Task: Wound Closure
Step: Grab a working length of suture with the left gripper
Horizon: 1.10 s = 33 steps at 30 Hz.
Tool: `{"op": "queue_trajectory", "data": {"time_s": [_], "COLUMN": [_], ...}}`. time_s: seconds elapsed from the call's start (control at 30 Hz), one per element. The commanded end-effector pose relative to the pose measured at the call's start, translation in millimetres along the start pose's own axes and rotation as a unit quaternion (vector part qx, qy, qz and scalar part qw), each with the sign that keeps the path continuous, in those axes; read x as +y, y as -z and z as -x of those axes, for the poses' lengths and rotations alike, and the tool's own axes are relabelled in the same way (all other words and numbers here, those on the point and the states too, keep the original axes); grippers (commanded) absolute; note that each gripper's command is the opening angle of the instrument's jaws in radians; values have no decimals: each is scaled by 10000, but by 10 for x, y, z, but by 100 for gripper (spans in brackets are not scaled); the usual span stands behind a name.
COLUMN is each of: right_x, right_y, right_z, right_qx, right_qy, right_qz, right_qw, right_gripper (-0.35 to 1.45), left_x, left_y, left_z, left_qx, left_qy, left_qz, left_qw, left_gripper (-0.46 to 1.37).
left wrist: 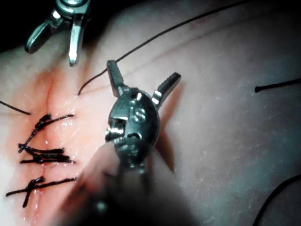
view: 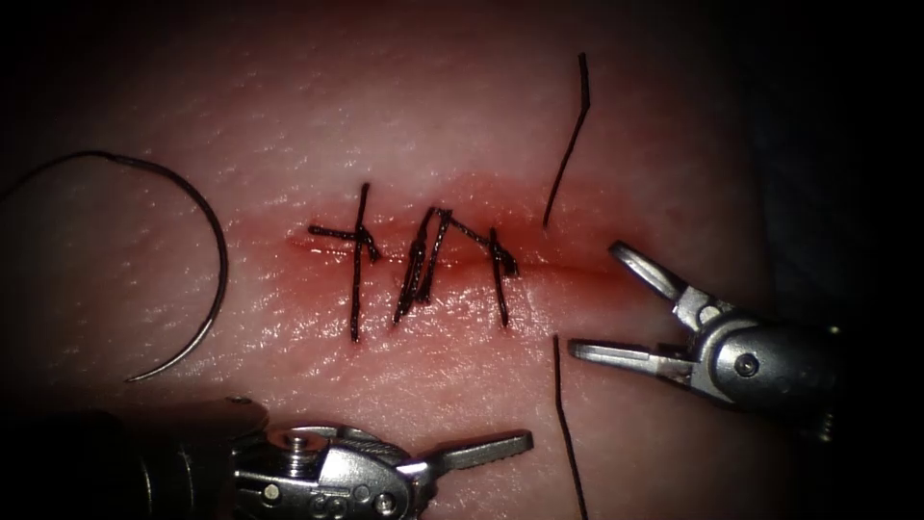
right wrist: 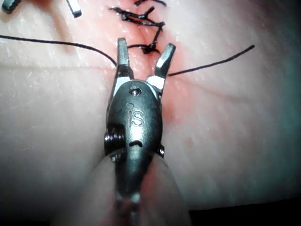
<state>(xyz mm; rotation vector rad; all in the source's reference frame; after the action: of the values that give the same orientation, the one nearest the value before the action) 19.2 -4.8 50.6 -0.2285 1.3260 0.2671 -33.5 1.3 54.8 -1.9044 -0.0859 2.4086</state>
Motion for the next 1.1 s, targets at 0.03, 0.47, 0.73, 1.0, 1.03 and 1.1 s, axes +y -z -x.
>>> {"op": "queue_trajectory", "data": {"time_s": [0.03, 0.47, 0.73, 1.0, 1.03, 1.1], "right_x": [2, 8, 12, 13, 13, 12], "right_y": [3, 22, 36, 45, 45, 44], "right_z": [1, 4, 7, 9, 9, 10], "right_qx": [-29, -38, -80, -86, -86, -86], "right_qy": [-1, -29, -28, -52, -51, -47], "right_qz": [9, 10, 66, 75, 75, 79], "right_qw": [10000, 10000, 9999, 9999, 9999, 9999], "right_gripper": [112, 112, 113, 113, 113, 114], "left_x": [-1, -7, -8, 0, 1, 0], "left_y": [-4, -35, -47, -52, -52, -51], "left_z": [0, -1, 4, 4, 4, 4], "left_qx": [-12, 8, -17, 88, 100, 136], "left_qy": [-121, -268, -314, -591, -620, -705], "left_qz": [-42, -216, -262, -225, -232, -229], "left_qw": [9999, 9994, 9992, 9980, 9978, 9972], "left_gripper": [78, 41, 18, -35, -35, -35]}}
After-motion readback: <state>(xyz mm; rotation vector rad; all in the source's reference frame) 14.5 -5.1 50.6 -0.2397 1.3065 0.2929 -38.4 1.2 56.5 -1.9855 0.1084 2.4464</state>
